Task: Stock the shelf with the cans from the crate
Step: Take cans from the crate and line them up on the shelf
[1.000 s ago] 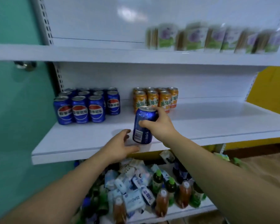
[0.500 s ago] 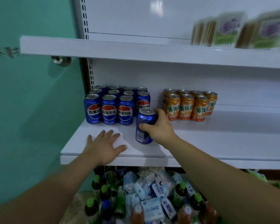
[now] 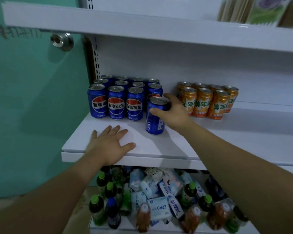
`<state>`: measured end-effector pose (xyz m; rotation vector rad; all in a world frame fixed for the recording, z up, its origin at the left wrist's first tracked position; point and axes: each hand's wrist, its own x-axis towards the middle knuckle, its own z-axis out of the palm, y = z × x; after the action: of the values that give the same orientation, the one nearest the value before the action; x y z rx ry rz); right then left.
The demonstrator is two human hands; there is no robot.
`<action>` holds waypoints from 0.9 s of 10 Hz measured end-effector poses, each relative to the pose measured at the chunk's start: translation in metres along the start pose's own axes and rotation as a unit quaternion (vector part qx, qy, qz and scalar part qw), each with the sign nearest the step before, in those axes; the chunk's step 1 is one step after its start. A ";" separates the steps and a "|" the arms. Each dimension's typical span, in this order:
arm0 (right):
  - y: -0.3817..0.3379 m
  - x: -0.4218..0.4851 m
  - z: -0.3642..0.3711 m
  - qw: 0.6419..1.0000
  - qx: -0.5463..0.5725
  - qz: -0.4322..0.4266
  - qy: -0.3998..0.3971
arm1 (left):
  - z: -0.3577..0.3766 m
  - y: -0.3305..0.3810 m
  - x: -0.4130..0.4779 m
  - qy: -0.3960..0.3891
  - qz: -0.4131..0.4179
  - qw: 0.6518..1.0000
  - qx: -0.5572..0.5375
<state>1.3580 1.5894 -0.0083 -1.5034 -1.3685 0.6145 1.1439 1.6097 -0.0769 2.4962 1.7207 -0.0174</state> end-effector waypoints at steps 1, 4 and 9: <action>0.007 0.001 0.002 1.000 0.015 0.021 0.017 | -0.001 0.001 0.000 0.001 0.001 1.000 0.001; 0.019 0.008 0.007 1.000 0.018 0.016 0.021 | -0.001 0.001 0.000 0.006 0.000 1.000 -0.003; 0.034 0.015 0.007 0.999 0.052 0.003 0.011 | 0.000 0.001 -0.001 0.011 -0.002 1.000 -0.010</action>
<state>1.3706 1.6094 -0.0378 -1.4279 -1.2953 0.6618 1.1444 1.6082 -0.0769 2.4889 1.7258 0.0272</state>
